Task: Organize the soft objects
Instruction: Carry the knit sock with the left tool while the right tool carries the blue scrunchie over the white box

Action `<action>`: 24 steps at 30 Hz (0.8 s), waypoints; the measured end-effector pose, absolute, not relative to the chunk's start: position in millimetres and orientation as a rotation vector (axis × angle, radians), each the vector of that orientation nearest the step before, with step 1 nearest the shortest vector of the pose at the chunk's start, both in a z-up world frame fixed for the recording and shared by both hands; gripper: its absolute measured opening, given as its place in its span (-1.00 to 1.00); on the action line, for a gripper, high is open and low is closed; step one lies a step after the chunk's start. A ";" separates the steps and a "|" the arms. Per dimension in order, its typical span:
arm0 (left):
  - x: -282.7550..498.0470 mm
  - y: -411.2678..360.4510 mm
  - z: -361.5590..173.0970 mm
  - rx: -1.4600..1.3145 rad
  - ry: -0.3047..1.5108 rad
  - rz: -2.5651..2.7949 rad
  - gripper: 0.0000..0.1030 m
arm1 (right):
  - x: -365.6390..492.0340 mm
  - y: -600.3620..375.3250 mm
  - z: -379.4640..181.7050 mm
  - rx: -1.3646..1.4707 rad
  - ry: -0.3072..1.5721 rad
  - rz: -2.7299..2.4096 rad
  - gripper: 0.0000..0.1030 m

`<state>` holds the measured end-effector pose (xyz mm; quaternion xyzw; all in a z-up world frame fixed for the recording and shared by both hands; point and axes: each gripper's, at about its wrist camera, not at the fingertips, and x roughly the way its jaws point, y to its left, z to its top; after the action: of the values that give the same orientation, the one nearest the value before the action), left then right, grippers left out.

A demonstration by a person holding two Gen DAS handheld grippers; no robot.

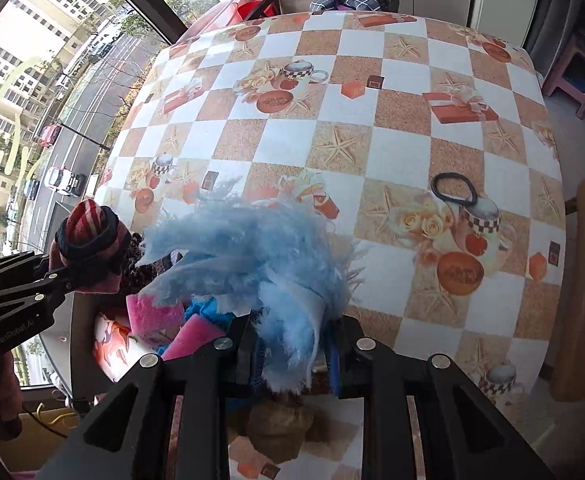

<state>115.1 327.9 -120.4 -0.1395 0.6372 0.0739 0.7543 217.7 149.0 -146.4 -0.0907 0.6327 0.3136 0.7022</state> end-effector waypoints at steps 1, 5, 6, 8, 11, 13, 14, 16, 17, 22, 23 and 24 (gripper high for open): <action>110.5 324.3 -123.0 -0.299 1.389 0.156 -0.49 | 212.4 144.8 -145.0 -0.197 1.410 0.687 -0.50; 96.5 322.6 -124.7 -0.299 1.394 0.110 -0.49 | 189.3 125.1 -138.6 -0.163 1.411 0.630 -0.50; 86.8 326.4 -122.6 -0.293 1.392 0.096 -0.49 | 182.4 119.5 -136.2 -0.154 1.409 0.611 -0.50; 76.5 320.8 -118.4 -0.276 1.389 0.069 -0.49 | 168.5 109.6 -131.9 -0.137 1.406 0.573 -0.50; 54.7 313.0 -120.2 -0.266 1.393 0.034 -0.49 | 144.1 96.5 -124.2 -0.117 1.403 0.527 -0.49; 33.9 316.3 -115.2 -0.259 1.392 0.004 -0.49 | 125.9 89.0 -117.0 -0.108 1.392 0.503 -0.50; 22.1 317.2 -110.2 -0.250 1.390 -0.010 -0.49 | 116.6 85.6 -113.2 -0.101 1.388 0.491 -0.50; 7.8 325.4 -113.5 -0.235 1.391 -0.041 -0.49 | 97.6 79.0 -106.6 -0.084 1.379 0.464 -0.50; 3.2 329.1 -118.0 -0.228 1.391 -0.056 -0.49 | 88.8 76.5 -103.9 -0.077 1.377 0.452 -0.49; -26.4 334.7 -118.6 -0.185 1.397 -0.130 -0.49 | 39.8 68.6 -95.7 -0.048 1.373 0.404 -0.49; -40.6 312.6 -99.1 -0.178 1.399 -0.140 -0.49 | 29.6 68.2 -95.1 -0.042 1.376 0.398 -0.49; -48.9 317.6 -95.1 -0.175 1.398 -0.150 -0.49 | 20.5 67.7 -95.3 -0.037 1.377 0.395 -0.49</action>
<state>-48.9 317.6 -95.1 -0.0802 0.6420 -0.0690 0.7594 20.5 67.7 -95.3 -0.0171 0.6312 0.1810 0.7540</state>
